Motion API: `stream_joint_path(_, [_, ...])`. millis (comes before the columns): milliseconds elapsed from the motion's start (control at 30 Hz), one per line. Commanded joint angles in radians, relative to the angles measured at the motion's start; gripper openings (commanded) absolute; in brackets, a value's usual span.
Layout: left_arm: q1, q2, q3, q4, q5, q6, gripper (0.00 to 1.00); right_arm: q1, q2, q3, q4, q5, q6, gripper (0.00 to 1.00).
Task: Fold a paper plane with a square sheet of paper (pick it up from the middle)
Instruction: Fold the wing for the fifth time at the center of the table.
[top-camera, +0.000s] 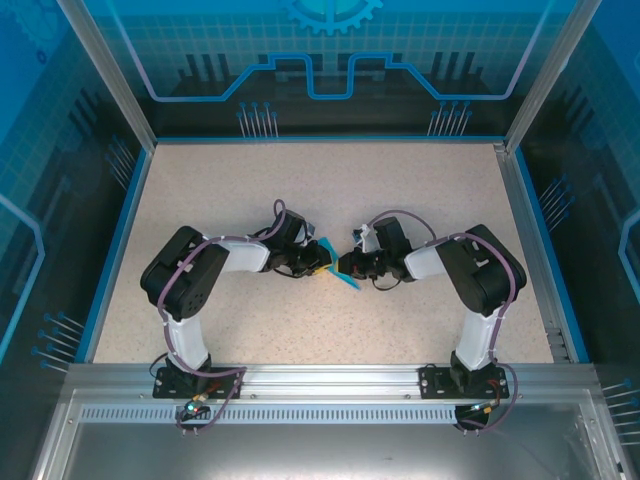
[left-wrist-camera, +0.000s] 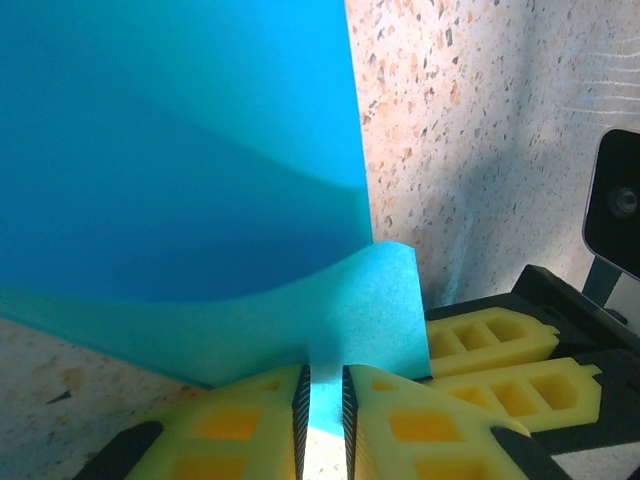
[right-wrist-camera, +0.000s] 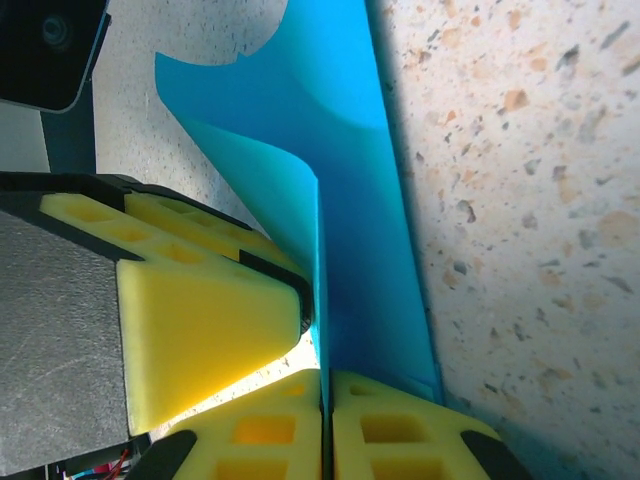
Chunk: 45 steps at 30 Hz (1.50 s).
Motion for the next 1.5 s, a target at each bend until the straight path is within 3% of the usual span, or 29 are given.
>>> stream_joint_path(0, [-0.007, 0.016, 0.008, -0.054, -0.040, 0.027, 0.20, -0.016, -0.006, 0.019, -0.090, -0.002, -0.029, 0.10])
stream_joint_path(567, [-0.006, 0.029, 0.009, -0.074, -0.060, 0.025, 0.19, -0.021, -0.090, 0.056, -0.279, -0.022, -0.107, 0.17])
stream_joint_path(1133, [-0.007, 0.029, 0.033, -0.091, -0.041, 0.033, 0.19, -0.045, -0.070, 0.026, -0.352, -0.034, -0.151, 0.11])
stream_joint_path(1467, [-0.011, -0.034, 0.036, -0.037, 0.042, 0.033, 0.24, -0.042, -0.045, 0.047, -0.388, -0.025, -0.170, 0.10])
